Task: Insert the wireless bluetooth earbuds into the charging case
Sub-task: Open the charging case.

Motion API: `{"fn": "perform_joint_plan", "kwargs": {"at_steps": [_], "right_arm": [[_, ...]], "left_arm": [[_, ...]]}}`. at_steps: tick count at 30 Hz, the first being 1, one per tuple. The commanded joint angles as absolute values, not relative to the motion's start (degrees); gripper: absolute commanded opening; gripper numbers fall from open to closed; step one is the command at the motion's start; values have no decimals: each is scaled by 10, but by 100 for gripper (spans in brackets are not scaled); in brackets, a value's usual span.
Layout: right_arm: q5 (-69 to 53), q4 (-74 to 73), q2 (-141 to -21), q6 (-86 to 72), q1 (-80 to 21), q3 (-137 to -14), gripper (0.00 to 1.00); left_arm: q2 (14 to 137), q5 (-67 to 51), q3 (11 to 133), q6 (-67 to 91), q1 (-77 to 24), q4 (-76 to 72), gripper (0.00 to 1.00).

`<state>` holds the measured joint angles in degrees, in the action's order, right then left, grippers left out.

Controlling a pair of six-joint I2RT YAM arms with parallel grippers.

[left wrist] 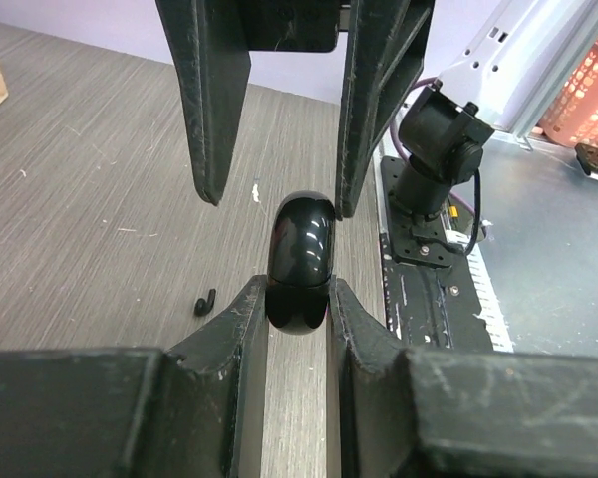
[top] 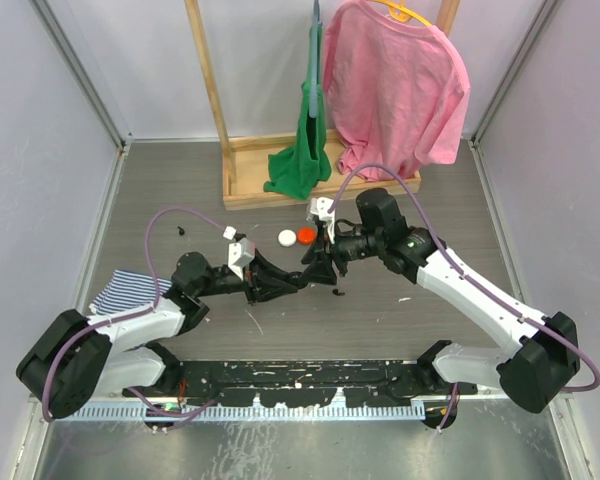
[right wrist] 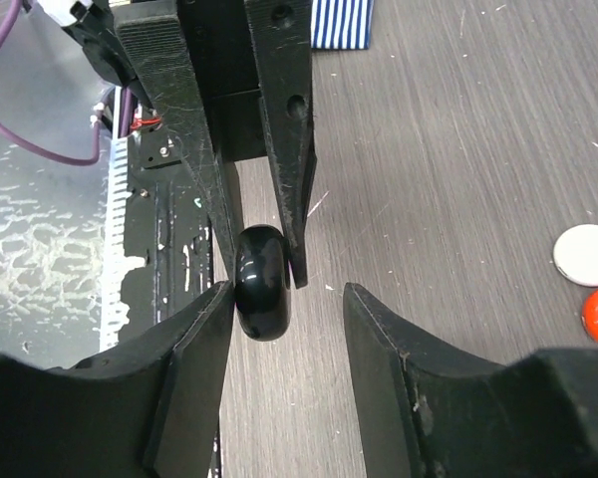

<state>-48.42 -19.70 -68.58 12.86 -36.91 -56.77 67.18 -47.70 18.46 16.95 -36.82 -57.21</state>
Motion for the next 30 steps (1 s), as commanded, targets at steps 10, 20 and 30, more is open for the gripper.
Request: {"fn": "perform_joint_plan", "kwargs": {"at_steps": [10, 20, 30], "right_arm": [[-377, -154, -649, 98, -368, -578, 55], [-349, -151, -661, 87, -368, -583, 57], [-174, -155, -641, 35, -368, -557, 66]], "left_arm": [[646, -483, 177, 119, -385, -614, 0], [641, -451, 171, 112, -386, -606, 0], [679, -313, 169, 110, -386, -579, 0]]}}
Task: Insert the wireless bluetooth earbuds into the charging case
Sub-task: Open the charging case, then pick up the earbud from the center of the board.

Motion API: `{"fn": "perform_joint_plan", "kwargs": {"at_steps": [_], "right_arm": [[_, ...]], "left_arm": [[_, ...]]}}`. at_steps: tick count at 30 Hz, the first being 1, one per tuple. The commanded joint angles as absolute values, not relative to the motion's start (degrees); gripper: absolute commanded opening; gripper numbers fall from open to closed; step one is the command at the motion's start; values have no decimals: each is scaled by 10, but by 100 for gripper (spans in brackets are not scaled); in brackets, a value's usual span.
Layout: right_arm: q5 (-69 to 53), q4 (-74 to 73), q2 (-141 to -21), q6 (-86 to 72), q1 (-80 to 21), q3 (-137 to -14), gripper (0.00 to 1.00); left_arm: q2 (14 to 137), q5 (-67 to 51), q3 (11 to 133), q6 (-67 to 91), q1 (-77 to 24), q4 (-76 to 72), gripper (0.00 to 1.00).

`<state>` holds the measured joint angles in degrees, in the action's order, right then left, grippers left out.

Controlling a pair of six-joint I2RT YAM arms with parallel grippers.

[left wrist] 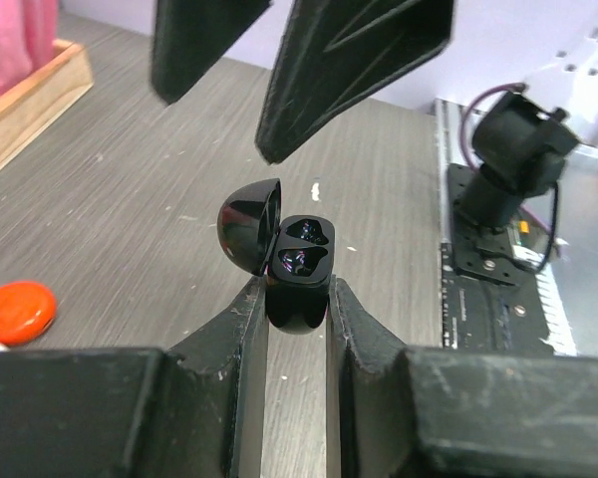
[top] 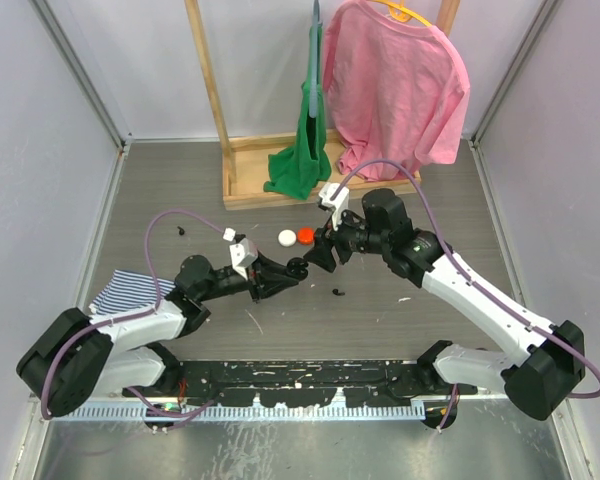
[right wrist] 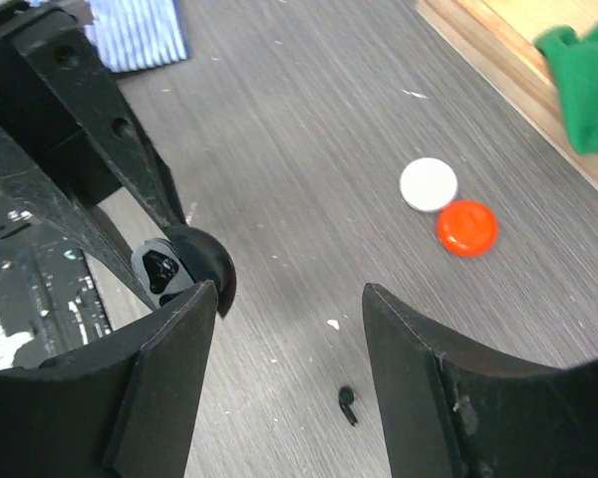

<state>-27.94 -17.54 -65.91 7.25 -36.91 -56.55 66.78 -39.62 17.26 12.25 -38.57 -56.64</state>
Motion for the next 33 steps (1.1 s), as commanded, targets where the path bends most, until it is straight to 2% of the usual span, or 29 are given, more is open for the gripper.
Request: {"fn": "perform_joint_plan", "kwargs": {"at_steps": [1, 13, 22, 33], "right_arm": [[-153, -160, -643, 27, -368, -550, 66], [-11, -219, -713, -79, -375, -496, 63], [90, -274, -794, -90, -449, -525, 59], [119, -313, -886, -92, -500, -579, 46]], "left_arm": [[682, -288, 167, 112, -386, -578, 0], [650, -134, 145, 104, -387, -551, 0], [597, -37, 121, 95, -387, -533, 0], [577, -28, 122, 92, -387, -513, 0]]}}
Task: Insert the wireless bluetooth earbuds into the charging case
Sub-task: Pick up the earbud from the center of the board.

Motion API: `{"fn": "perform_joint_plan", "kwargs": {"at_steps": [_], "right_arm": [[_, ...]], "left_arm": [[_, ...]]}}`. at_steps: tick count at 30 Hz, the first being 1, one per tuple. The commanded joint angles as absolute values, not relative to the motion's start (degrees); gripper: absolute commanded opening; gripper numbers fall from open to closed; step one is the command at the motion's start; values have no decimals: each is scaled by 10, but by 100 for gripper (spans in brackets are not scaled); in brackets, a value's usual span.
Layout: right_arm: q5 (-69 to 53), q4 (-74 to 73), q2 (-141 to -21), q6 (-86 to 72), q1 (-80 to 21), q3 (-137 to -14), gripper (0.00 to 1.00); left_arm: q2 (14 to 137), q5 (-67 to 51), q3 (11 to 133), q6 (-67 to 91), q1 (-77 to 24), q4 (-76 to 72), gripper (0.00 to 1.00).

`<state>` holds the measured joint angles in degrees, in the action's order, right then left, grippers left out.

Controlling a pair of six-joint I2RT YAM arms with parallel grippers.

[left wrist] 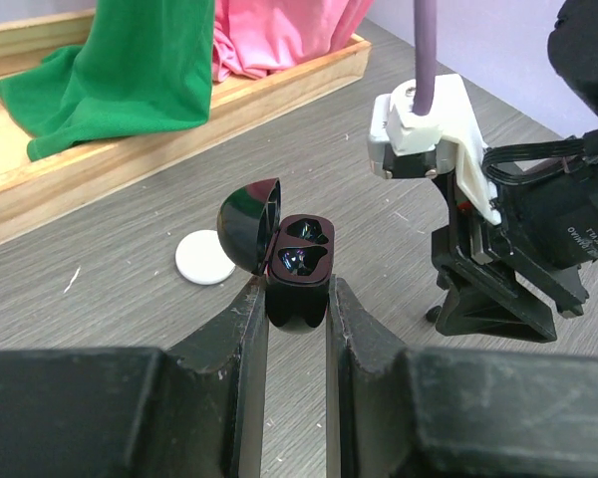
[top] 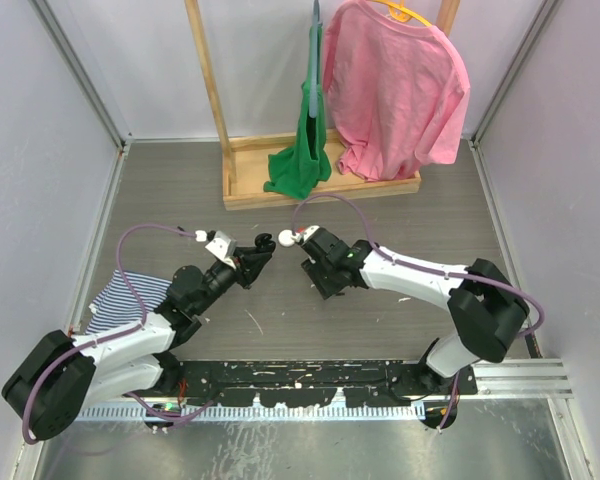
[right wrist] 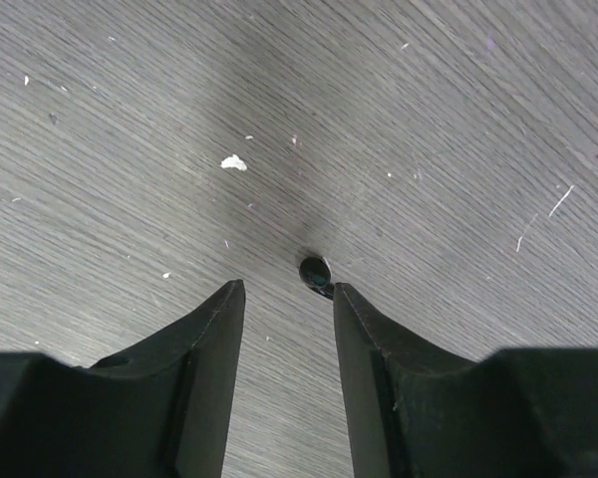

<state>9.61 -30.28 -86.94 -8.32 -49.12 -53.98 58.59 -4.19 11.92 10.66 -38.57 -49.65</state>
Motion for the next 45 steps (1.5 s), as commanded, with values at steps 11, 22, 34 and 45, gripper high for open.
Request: {"fn": "perform_joint_plan", "kwargs": {"at_steps": [11, 22, 34, 45], "right_arm": [[161, -342, -929, -98, -504, -593, 41], [149, -336, -960, -101, -504, -585, 35], [145, -330, -969, -110, -504, -564, 31], [133, -314, -921, -118, -503, -559, 19]], "left_arm": [[574, -40, 126, 97, -387, -506, 0], [578, -48, 129, 99, -387, -505, 0], [582, -58, 131, 100, -387, -505, 0], [578, -66, 122, 101, -386, -526, 0]]}}
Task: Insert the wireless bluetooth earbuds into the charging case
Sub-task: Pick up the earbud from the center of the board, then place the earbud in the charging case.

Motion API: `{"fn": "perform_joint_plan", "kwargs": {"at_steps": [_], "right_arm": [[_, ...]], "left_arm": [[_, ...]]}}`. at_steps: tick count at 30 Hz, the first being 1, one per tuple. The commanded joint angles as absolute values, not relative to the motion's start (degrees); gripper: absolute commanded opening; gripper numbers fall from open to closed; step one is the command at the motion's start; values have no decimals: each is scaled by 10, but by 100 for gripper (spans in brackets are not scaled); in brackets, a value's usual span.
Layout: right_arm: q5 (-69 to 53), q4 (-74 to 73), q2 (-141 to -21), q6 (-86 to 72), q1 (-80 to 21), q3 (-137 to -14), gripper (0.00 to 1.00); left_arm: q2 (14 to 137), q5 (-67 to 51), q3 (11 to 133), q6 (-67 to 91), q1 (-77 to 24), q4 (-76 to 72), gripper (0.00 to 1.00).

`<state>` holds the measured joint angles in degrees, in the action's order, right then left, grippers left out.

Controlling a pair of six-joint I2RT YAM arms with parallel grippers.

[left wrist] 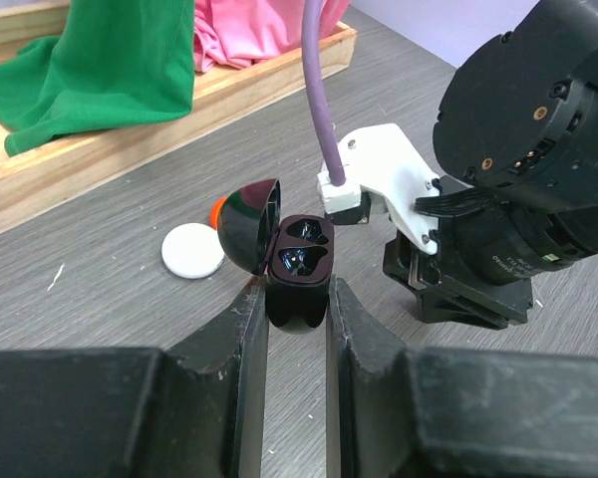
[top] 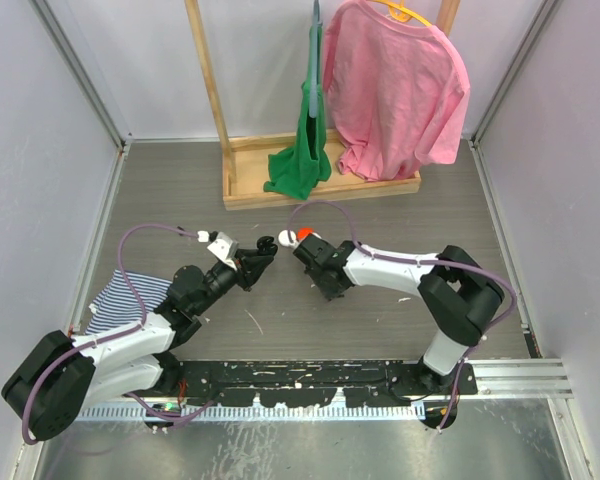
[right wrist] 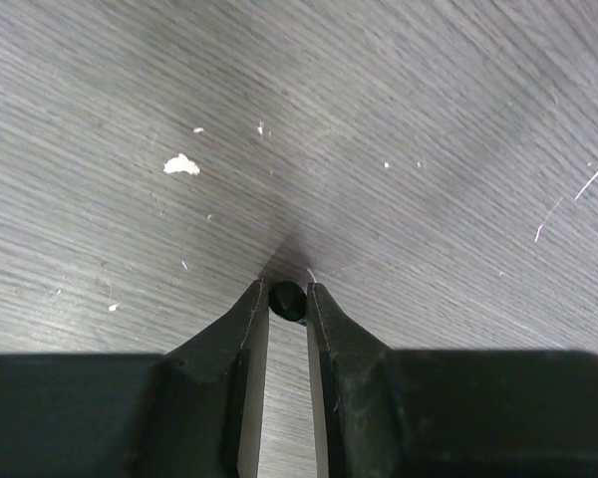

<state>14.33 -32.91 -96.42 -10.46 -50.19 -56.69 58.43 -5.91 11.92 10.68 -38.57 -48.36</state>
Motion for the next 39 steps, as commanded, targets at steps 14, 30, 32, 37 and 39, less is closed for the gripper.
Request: {"fn": "perform_joint_plan", "kwargs": {"at_steps": [14, 30, 32, 37, 39], "right_arm": [[48, -171, -770, -183, -502, -514, 17], [-13, 159, -595, -304, -503, -389, 16], [-23, 203, -582, -317, -503, -374, 16], [-57, 295, -575, -345, -503, -349, 16], [-75, 330, -580, -355, -504, -343, 16]], "left_arm": [[561, -79, 97, 95, -386, -579, 1], [541, -134, 77, 87, -387, -633, 2], [538, -148, 77, 85, -387, -638, 3], [539, -184, 78, 79, -386, -647, 4], [542, -199, 77, 73, -386, -656, 3]]}}
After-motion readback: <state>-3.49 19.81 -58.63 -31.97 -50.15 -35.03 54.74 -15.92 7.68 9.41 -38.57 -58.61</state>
